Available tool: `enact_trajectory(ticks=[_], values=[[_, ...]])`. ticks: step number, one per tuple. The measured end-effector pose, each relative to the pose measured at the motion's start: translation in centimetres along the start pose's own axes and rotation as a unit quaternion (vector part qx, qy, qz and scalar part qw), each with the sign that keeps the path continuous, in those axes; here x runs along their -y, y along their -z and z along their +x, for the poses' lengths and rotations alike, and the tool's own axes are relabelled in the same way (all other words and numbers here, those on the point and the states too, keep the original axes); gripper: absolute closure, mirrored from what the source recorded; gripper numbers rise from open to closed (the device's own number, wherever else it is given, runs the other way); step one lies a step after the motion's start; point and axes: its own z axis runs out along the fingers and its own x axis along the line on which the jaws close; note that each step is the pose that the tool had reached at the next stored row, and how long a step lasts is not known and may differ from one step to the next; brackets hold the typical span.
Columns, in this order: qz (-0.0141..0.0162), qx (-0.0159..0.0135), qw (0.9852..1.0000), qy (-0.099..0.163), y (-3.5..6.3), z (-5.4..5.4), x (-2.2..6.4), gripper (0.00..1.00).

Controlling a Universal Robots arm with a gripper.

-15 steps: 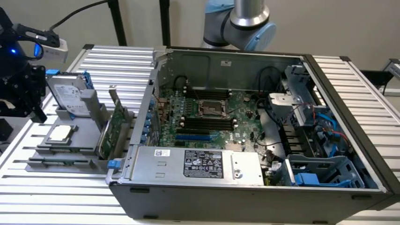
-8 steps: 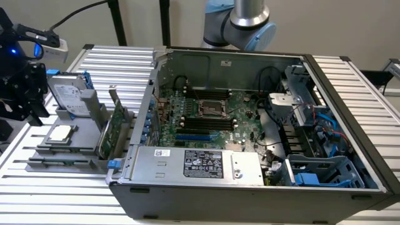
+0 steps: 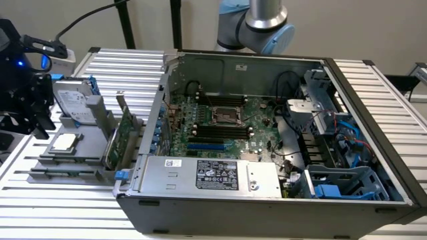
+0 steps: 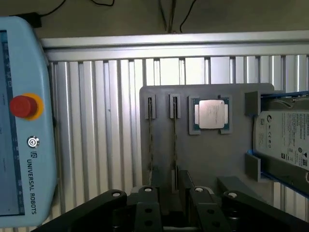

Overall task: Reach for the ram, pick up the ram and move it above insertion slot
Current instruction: 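Pick up the ram and move it above insertion slot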

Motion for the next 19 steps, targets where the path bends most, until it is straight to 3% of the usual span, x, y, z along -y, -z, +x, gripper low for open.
enact_trajectory(ticks=[19], values=[[0.0001,-0.0004,0.9998,0.019,-3.46,1.3,0.12,0.69]])
